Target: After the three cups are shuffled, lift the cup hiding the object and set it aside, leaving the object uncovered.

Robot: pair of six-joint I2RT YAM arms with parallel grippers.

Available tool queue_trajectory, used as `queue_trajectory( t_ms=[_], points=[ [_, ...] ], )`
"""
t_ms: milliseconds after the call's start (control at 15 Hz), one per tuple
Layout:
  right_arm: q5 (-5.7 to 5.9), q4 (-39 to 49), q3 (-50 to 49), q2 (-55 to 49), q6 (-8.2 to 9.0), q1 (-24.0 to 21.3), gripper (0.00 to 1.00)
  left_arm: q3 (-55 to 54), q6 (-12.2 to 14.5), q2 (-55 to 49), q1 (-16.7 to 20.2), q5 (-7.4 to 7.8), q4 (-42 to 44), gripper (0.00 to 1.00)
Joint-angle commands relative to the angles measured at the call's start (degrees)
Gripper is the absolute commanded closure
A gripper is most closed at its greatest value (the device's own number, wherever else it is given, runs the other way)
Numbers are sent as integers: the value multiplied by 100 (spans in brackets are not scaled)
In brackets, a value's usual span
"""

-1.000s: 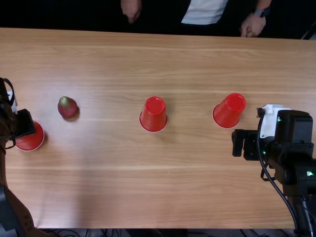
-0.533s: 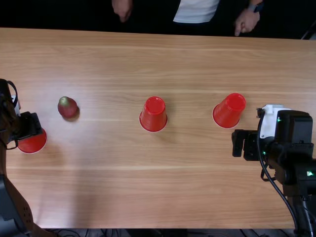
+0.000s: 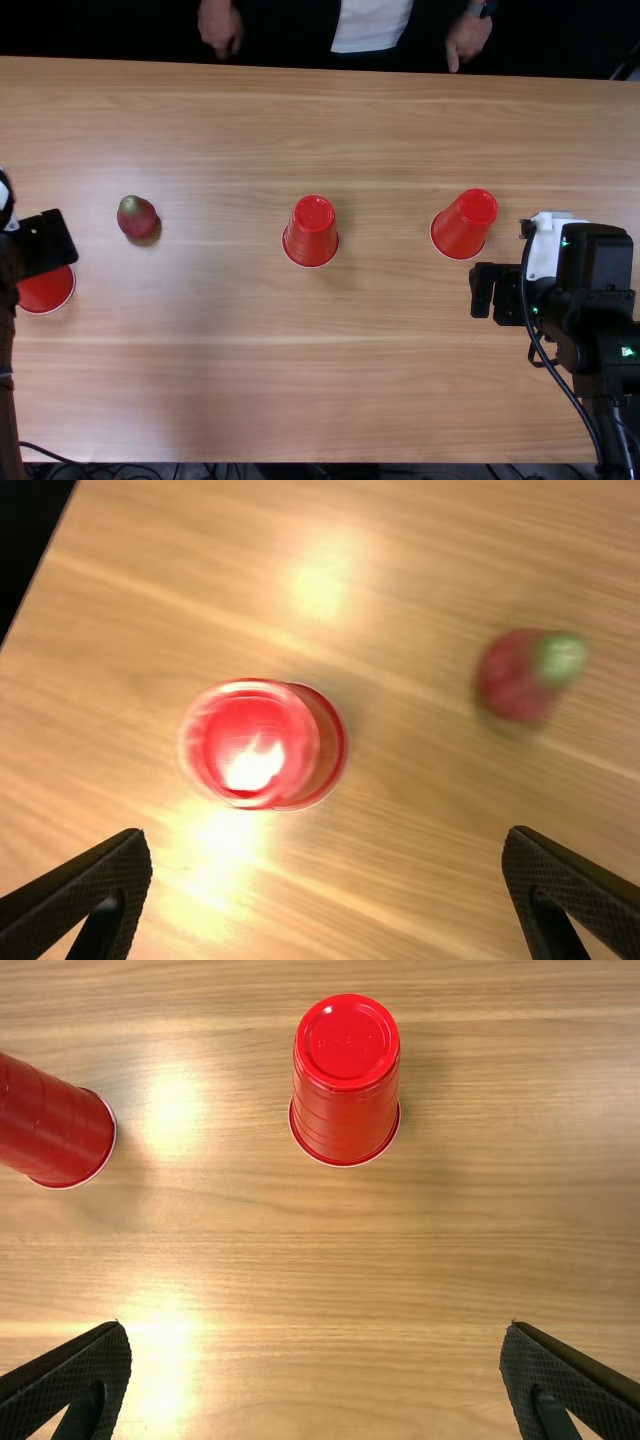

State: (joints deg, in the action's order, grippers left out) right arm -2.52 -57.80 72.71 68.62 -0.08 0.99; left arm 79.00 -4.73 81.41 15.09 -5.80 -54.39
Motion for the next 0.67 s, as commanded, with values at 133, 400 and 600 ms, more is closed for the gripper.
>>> queue_trajectory(
  t_ms=[133,400,600],
  points=[
    [10,-16,-81,-59,18,41,0,45,-33,-222,-323,42,-24,0],
    [10,-27,-196,-68,18,32,0,-8,-33,-477,-1184,32,-45,0],
    [10,-37,-292,-279,18,32,0,-69,-33,-494,-1456,53,-309,0]
  ],
)
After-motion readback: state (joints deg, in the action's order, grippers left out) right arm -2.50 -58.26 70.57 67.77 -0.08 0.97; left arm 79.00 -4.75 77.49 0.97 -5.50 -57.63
